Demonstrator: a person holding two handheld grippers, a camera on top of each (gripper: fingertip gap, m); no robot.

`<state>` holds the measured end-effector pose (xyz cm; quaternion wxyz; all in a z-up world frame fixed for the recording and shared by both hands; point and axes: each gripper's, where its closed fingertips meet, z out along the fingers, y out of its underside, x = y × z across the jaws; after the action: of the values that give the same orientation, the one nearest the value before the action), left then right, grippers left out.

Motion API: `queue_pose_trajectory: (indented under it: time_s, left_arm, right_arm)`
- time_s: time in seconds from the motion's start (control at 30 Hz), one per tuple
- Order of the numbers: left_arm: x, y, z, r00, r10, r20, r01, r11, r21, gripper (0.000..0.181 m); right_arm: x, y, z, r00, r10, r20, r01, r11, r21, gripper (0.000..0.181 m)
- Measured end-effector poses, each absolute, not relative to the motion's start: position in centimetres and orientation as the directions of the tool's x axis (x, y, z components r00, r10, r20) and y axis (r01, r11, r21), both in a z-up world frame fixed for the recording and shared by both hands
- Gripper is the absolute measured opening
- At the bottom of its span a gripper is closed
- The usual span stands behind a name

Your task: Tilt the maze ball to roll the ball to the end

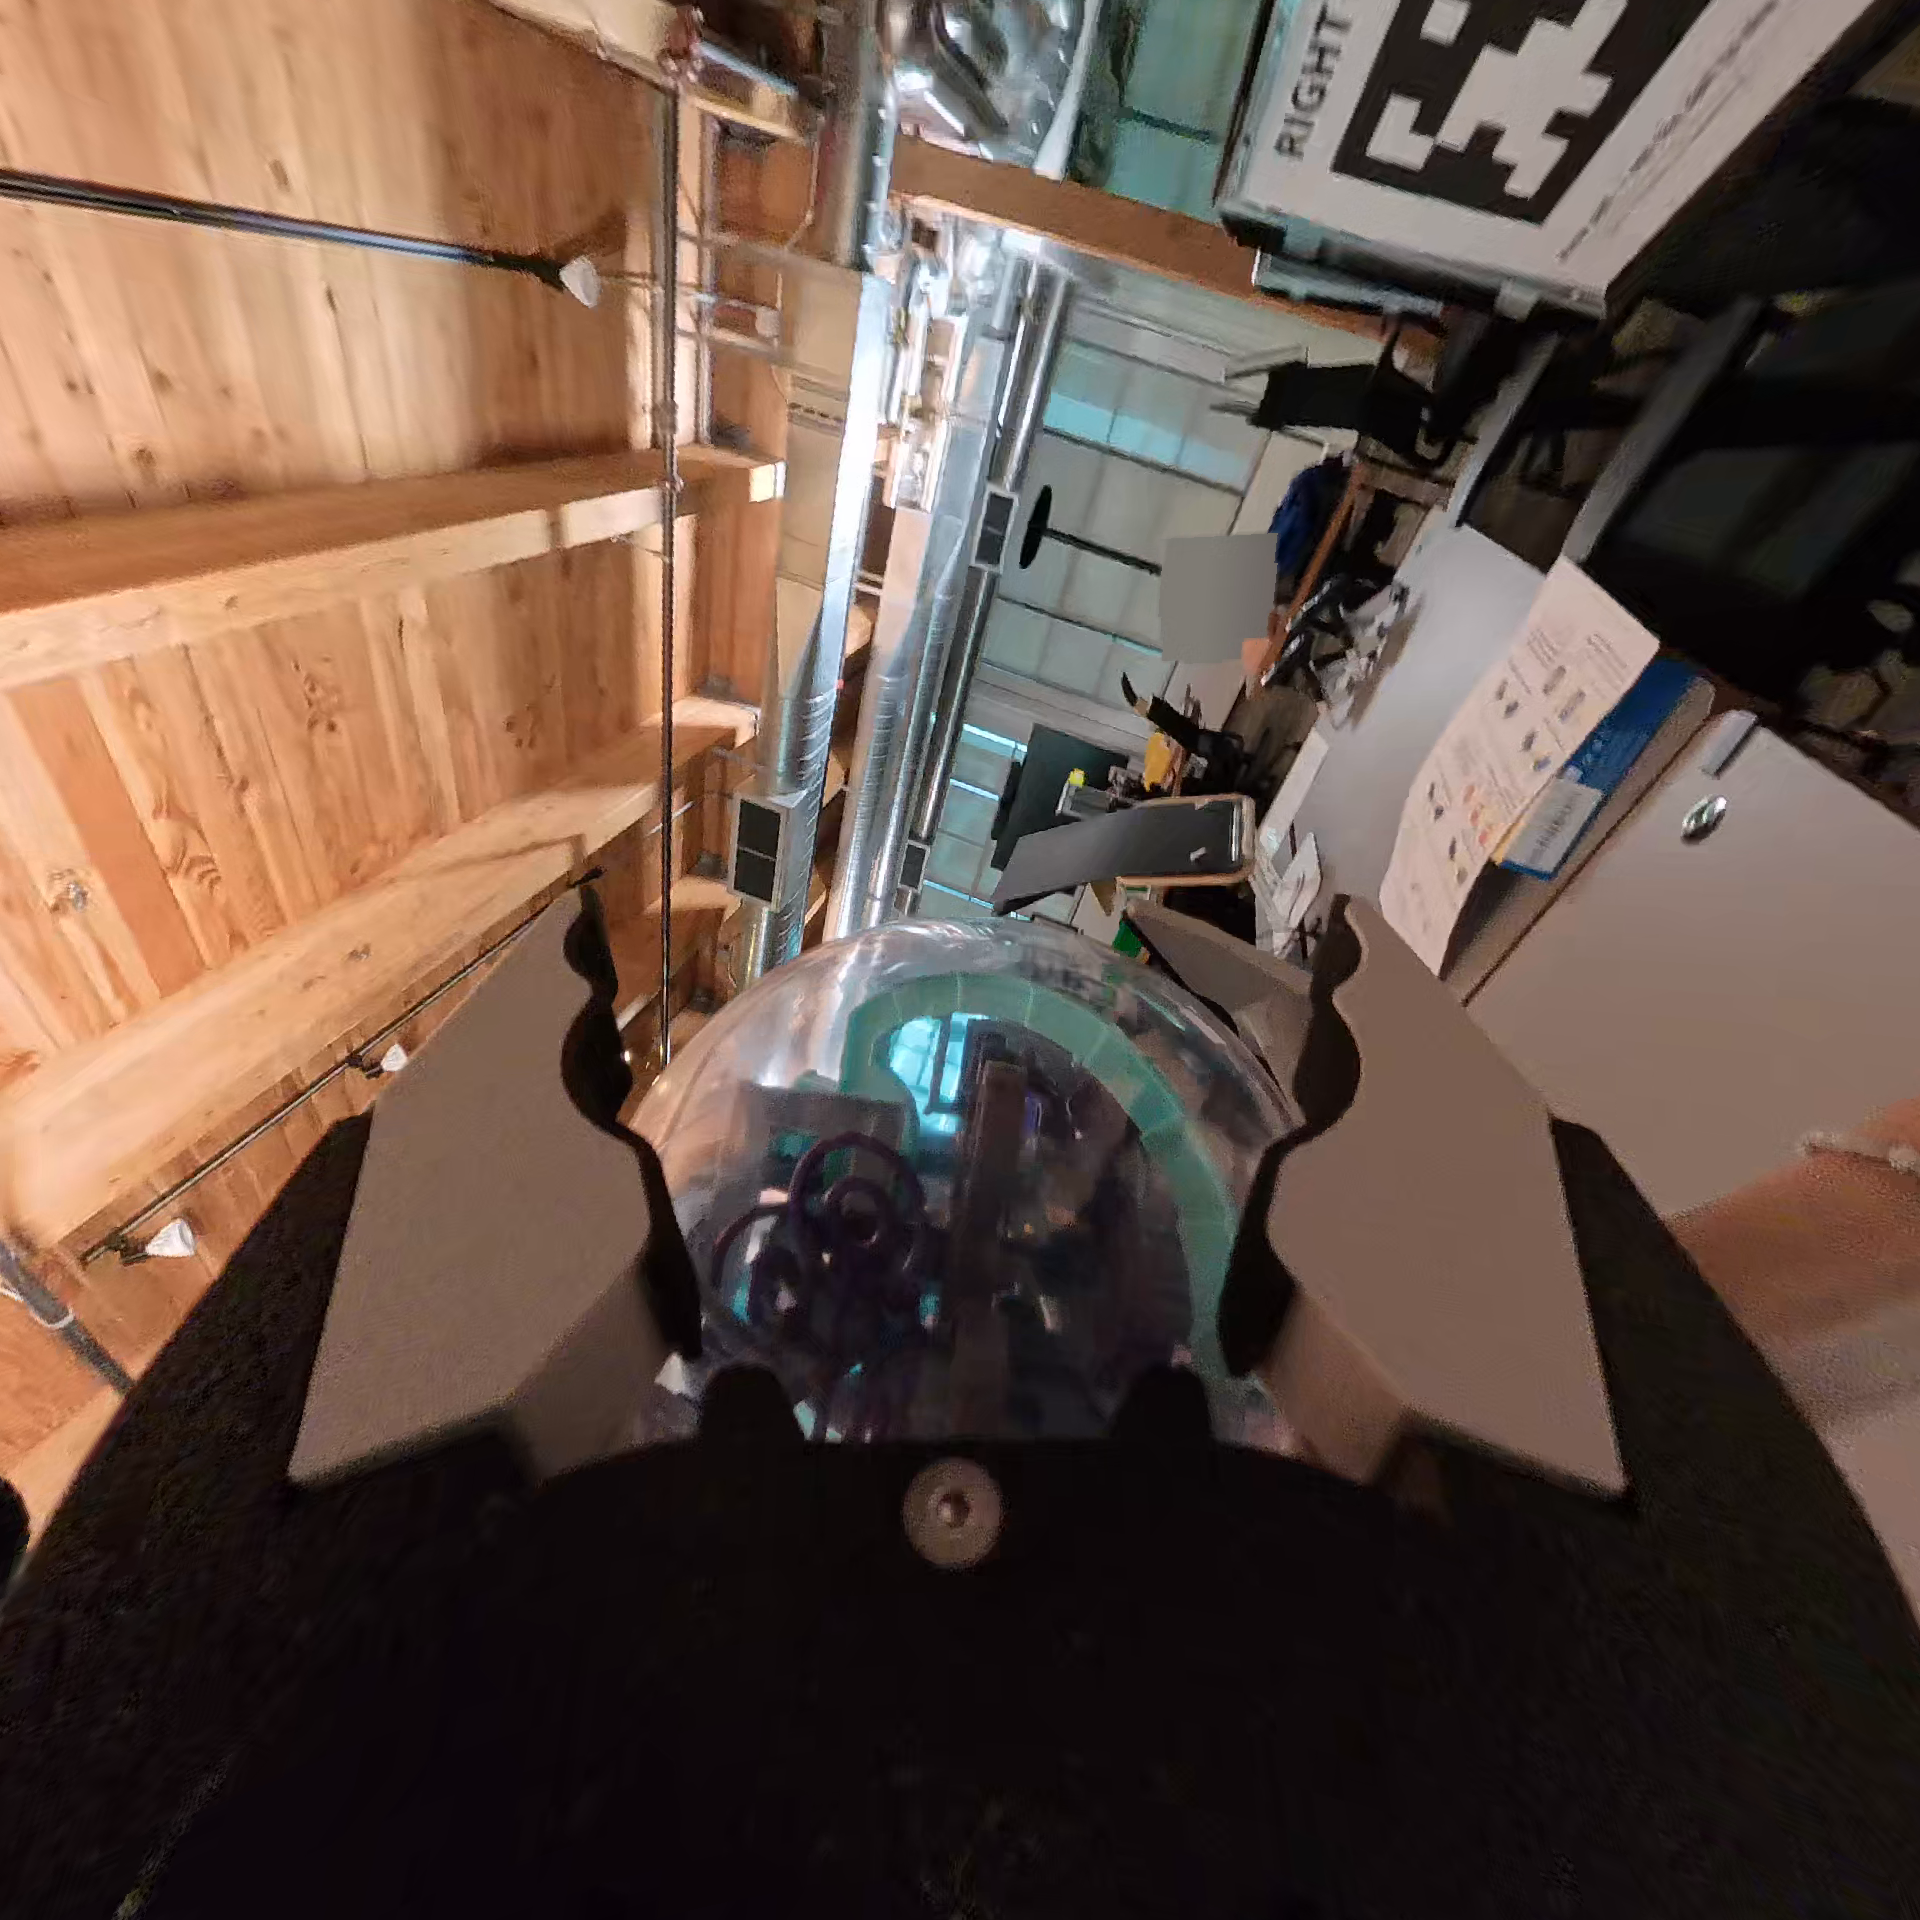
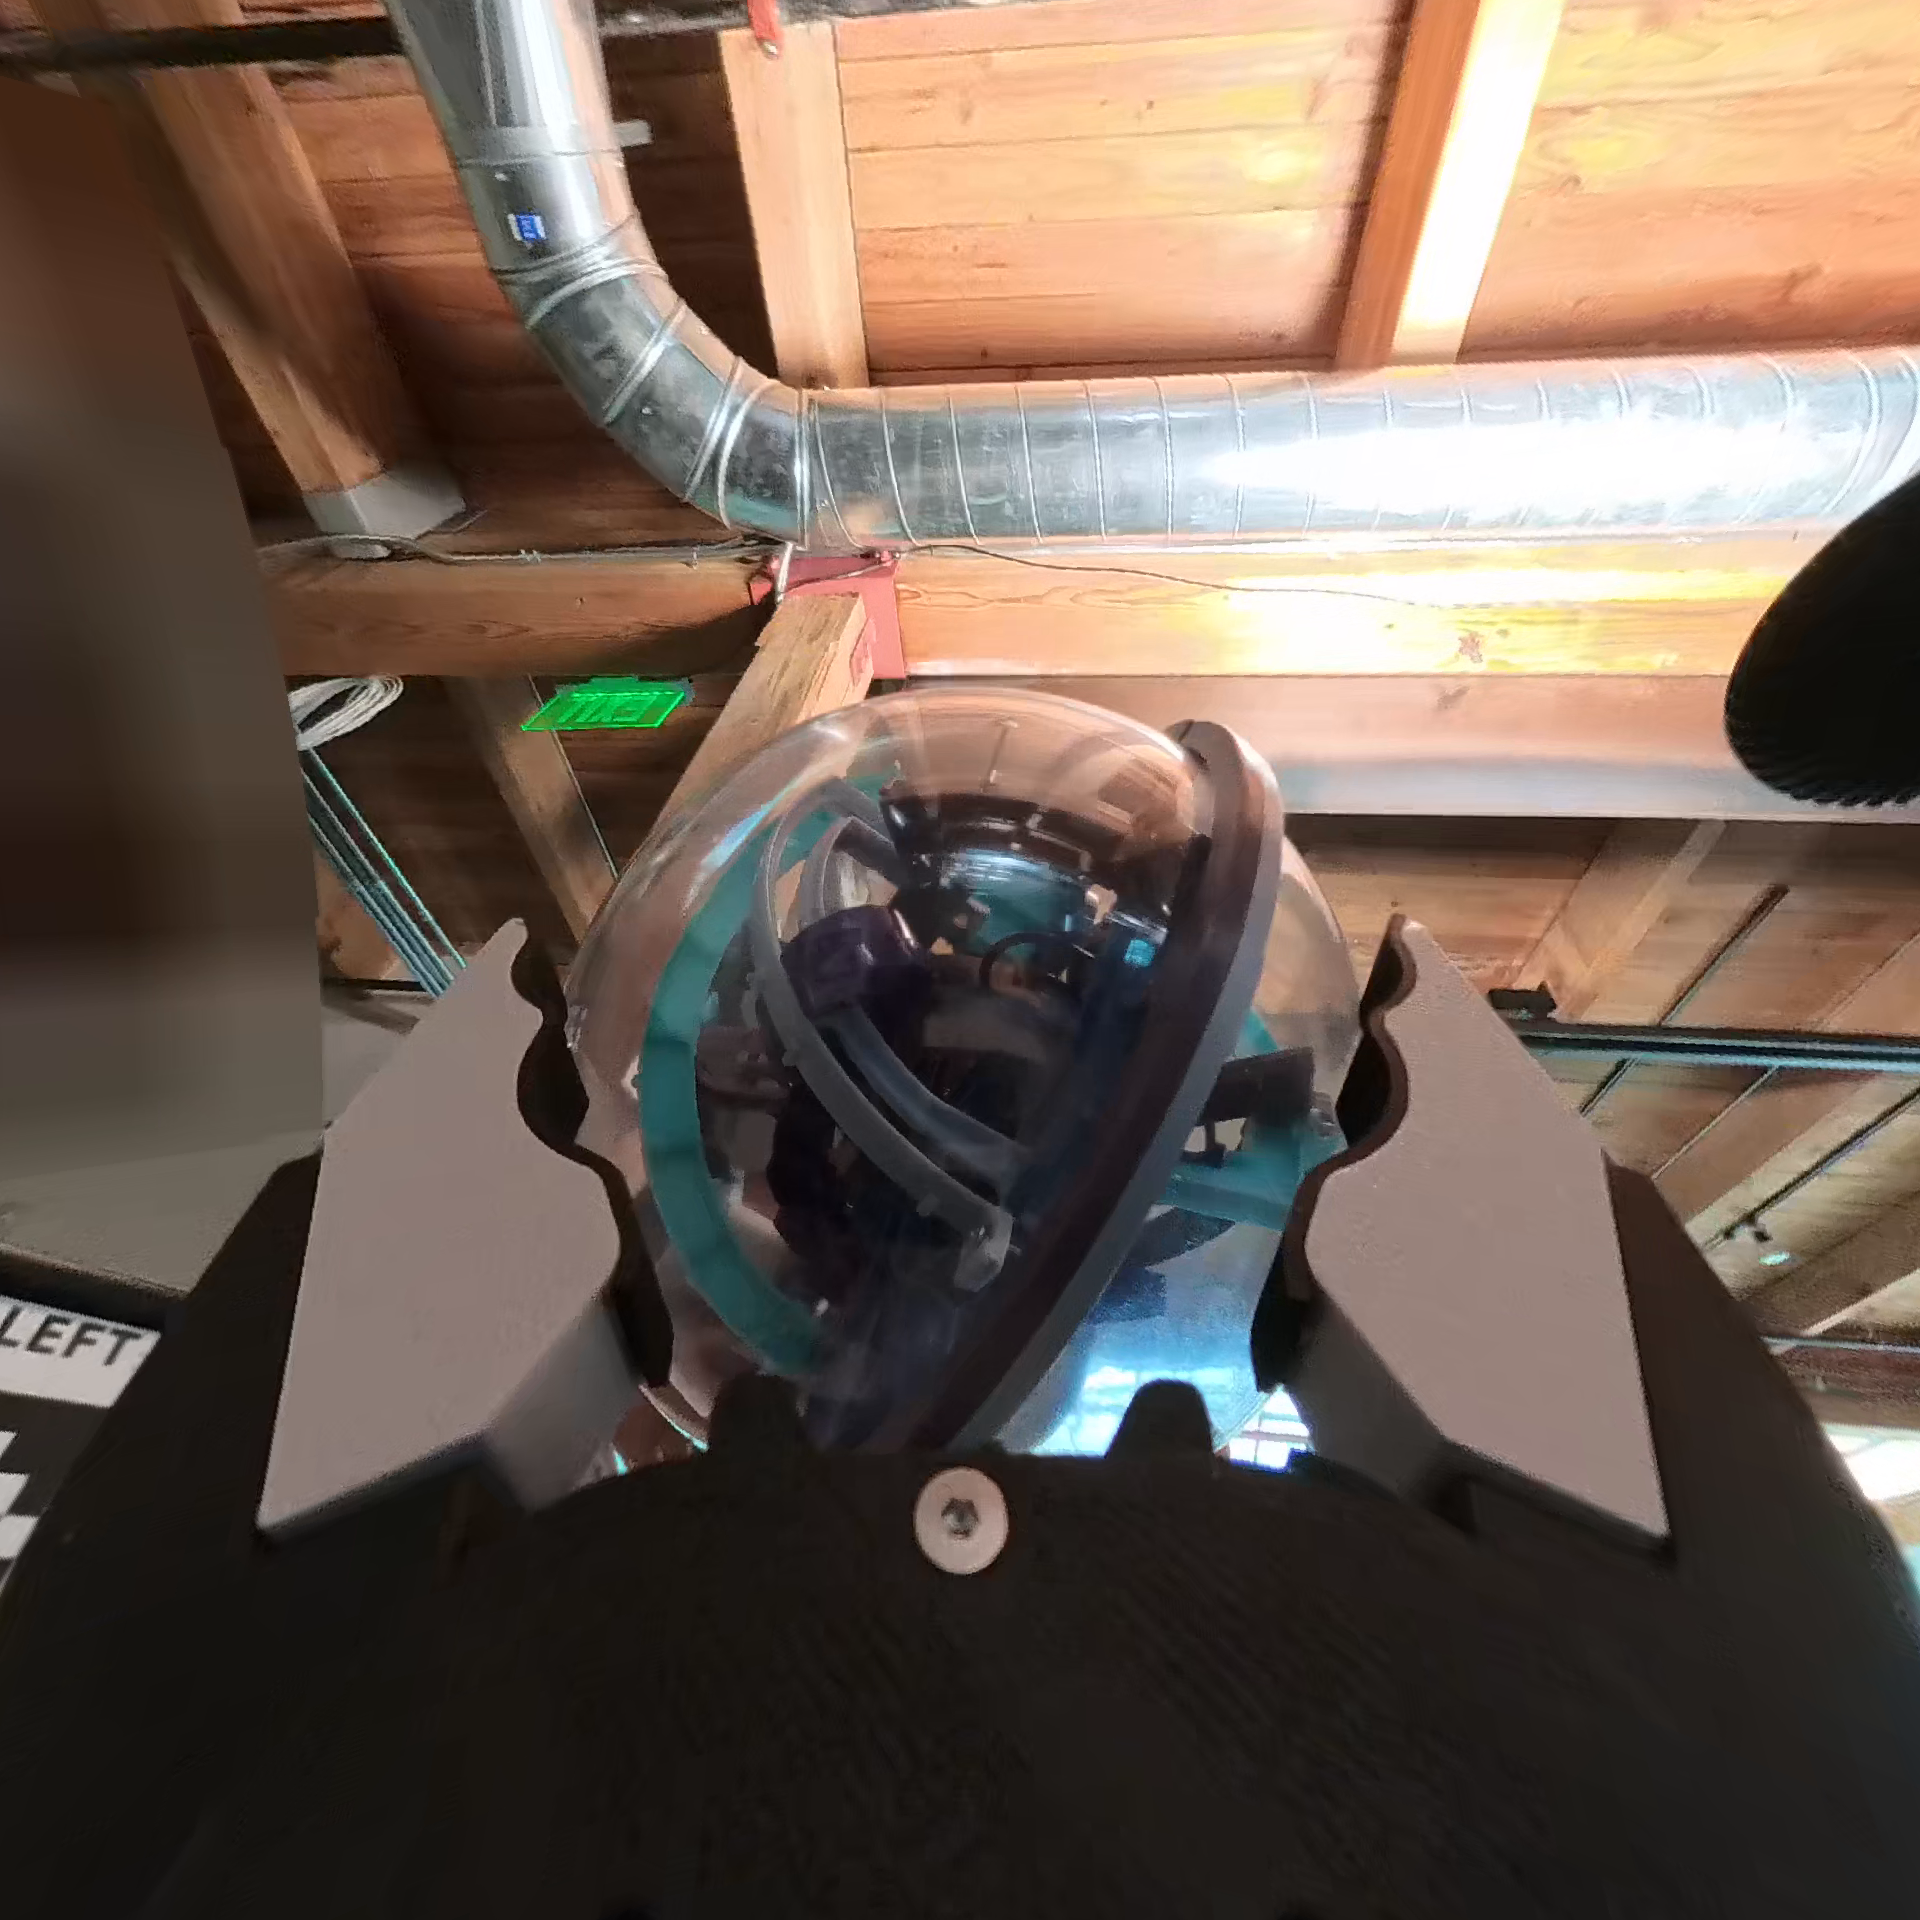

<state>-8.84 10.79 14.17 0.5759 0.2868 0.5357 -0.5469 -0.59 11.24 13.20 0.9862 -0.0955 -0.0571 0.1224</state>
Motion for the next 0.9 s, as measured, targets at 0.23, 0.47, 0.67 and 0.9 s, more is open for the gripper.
queue_pose_trajectory:
  time_s: [0.23, 0.47, 0.67, 0.9]
  left_arm:
    - [-7.7, 12.1, 14.1, -0.233, -0.356, -0.905, 0.925, 0.207, -0.32, 0.126]
    - [-7.8, 12.0, 13.8, -0.262, -0.363, -0.894, 0.92, 0.185, -0.344, 0.125]
    - [-5.2, 12.5, 11.5, -0.404, -0.441, -0.801, 0.83, 0.191, -0.524, 0.123]
    - [-0.6, 14.8, 5.0, -0.608, -0.591, -0.529, 0.628, 0.05, -0.777, 0.118]
  right_arm:
    - [0.6, 12.2, 12.5, 0.968, 0.249, 0.042, -0.235, 0.949, -0.211, 0.146]
    - [0.6, 11.8, 11.8, 0.968, 0.251, 0.024, -0.241, 0.949, -0.205, 0.144]
    - [2.7, 12.3, 8.4, 0.947, 0.28, -0.157, -0.314, 0.911, -0.269, 0.144]
    - [5.8, 13.8, 0.6, 0.893, 0.2, -0.402, -0.382, 0.81, -0.446, 0.147]
